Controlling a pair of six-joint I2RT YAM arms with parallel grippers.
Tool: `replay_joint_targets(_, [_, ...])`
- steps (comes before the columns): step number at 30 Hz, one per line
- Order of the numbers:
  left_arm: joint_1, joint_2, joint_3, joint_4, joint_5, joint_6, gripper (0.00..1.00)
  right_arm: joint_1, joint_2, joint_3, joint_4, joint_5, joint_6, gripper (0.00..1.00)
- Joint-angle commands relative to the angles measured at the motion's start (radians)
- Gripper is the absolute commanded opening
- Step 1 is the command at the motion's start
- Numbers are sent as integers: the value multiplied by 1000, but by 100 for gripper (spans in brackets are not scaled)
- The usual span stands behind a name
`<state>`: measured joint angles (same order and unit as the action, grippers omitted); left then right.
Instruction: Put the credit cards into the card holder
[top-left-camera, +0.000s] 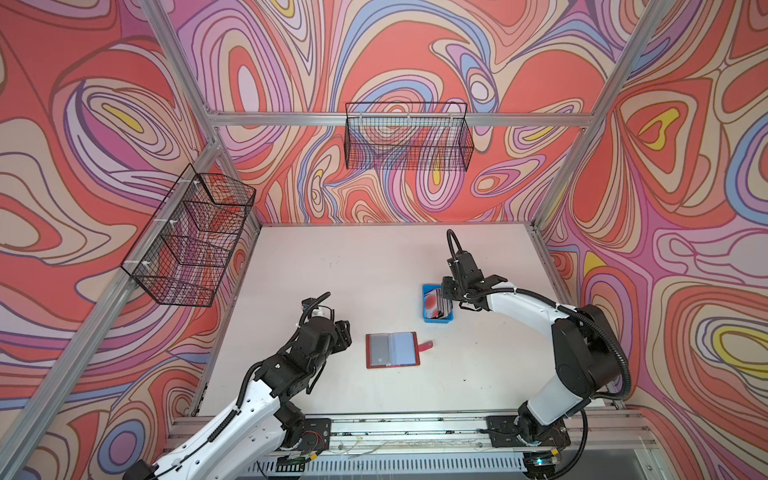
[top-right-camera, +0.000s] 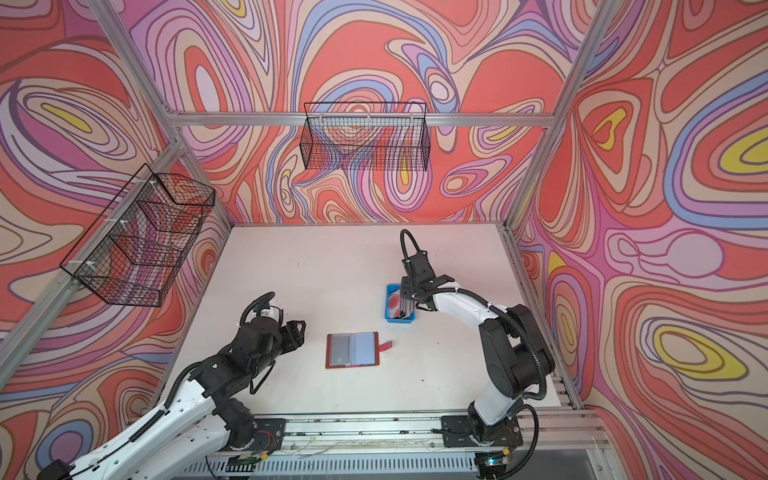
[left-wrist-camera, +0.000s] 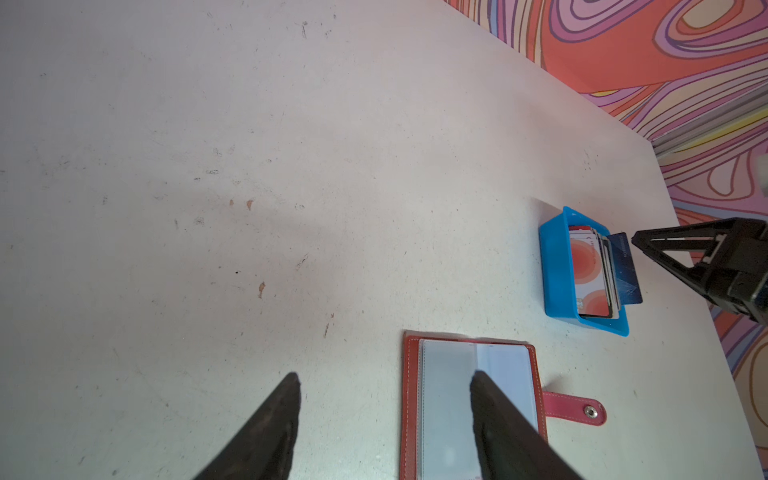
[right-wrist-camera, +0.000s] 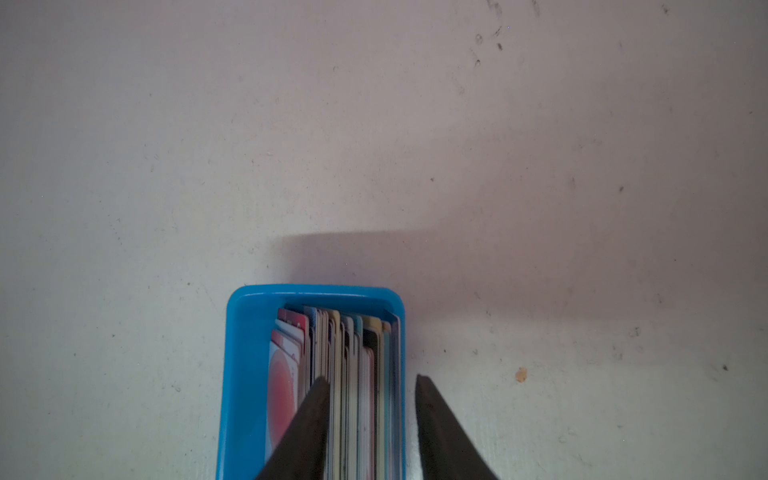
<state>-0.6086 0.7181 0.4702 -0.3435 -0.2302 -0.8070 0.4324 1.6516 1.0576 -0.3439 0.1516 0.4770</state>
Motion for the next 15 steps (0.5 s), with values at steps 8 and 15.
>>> replay_joint_targets(8, [4, 53, 10, -11, -10, 12, 66, -3, 45, 17, -16, 34, 15, 33])
replay_joint_targets(15, [4, 53, 9, -9, -6, 14, 66, -8, 66, 28, -23, 13, 12, 26])
